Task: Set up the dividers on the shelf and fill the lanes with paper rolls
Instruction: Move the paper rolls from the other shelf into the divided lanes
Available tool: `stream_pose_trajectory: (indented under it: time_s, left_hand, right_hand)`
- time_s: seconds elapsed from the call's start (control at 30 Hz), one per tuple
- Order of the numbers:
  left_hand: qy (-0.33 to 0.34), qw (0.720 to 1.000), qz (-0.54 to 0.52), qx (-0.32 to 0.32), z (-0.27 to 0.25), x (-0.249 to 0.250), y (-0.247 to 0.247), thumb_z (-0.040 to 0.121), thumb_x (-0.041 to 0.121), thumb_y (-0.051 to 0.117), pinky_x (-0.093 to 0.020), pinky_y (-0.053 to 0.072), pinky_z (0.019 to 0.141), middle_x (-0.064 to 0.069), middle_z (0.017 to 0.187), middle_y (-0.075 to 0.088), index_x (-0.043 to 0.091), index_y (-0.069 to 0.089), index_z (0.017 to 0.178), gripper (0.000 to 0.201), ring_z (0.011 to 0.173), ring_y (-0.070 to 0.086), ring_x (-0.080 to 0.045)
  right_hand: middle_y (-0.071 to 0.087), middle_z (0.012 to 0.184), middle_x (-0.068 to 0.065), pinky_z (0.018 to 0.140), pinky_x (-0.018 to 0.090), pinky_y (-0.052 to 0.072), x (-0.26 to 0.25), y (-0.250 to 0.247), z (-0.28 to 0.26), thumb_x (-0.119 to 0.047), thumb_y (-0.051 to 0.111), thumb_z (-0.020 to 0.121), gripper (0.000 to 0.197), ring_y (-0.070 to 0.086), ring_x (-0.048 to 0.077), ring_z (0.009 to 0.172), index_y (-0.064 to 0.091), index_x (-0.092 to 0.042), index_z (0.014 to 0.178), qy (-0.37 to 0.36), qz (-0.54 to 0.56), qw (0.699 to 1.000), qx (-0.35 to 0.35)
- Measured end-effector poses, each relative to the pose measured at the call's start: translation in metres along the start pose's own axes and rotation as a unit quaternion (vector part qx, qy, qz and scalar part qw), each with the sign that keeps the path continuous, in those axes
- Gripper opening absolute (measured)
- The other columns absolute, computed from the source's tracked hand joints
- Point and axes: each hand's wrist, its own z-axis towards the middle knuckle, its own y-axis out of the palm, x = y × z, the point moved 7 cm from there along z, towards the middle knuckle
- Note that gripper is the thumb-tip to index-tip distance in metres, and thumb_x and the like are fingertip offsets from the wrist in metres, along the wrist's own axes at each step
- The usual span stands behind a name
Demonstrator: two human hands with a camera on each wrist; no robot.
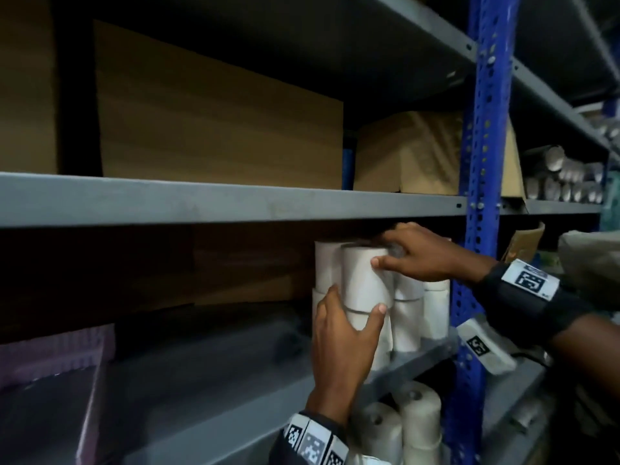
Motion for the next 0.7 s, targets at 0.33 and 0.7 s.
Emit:
stream_pose_trajectory:
  time_s: [0.33, 0.7]
  left_hand:
    - [-0.041, 0.999, 0.001, -0.035, 0.038, -0.014, 0.038, 0.076, 0.065, 0.074, -0.04, 0.052, 0.098, -0.006, 0.141, 0.057, 0.017, 0.037, 0.149, 0.094, 0.127, 0.056, -0.025]
    - [0.047, 0.996, -0.073, 0.005, -0.005, 0.015, -0.004, 0.058, 0.066, 0.079, -0.032, 0.055, 0.09, 0.013, 0.128, 0.052, 0.032, 0.044, 0.142, 0.098, 0.114, 0.056, -0.007]
  right_hand:
    - [0.05, 0.136, 0.002, 0.107, 0.044, 0.036, -0.005, 0.009, 0.006, -0.051, 0.057, 0.092, 0.053, 0.042, 0.019, 0.123, 0.048, -0.035, 0.141, -0.049, 0.01, 0.997, -0.064]
    - [0.043, 0.135, -0.012, 0.109, 0.044, 0.036, -0.05, -0.025, -0.074, -0.043, 0.068, 0.086, 0.056, 0.036, 0.012, 0.129, 0.055, -0.027, 0.137, -0.116, 0.084, 0.988, 0.053]
